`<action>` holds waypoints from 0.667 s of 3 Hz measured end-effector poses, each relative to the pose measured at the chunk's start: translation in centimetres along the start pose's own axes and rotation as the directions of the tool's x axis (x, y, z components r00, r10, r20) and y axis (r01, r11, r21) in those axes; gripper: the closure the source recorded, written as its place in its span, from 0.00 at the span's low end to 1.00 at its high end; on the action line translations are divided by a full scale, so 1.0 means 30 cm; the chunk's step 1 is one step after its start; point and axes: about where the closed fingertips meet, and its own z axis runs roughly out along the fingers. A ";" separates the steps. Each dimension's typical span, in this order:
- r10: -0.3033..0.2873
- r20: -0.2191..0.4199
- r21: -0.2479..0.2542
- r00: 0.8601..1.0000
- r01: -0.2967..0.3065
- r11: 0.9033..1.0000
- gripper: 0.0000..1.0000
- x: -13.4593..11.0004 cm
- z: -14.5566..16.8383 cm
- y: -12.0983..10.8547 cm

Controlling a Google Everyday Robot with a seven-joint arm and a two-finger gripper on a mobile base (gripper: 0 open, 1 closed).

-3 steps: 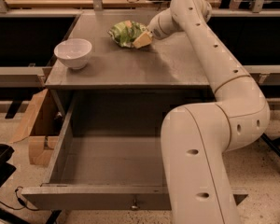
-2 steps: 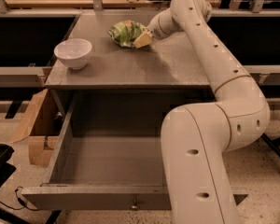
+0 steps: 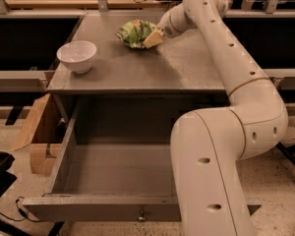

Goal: Pick green jalapeno chip bag from top drawer and place on counter

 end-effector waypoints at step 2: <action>-0.084 -0.090 0.087 0.992 0.092 0.992 1.00 -0.133 -0.452 -0.099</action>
Offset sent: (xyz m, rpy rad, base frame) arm -0.1311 -0.0956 0.2119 -0.2225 -0.1040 -0.1018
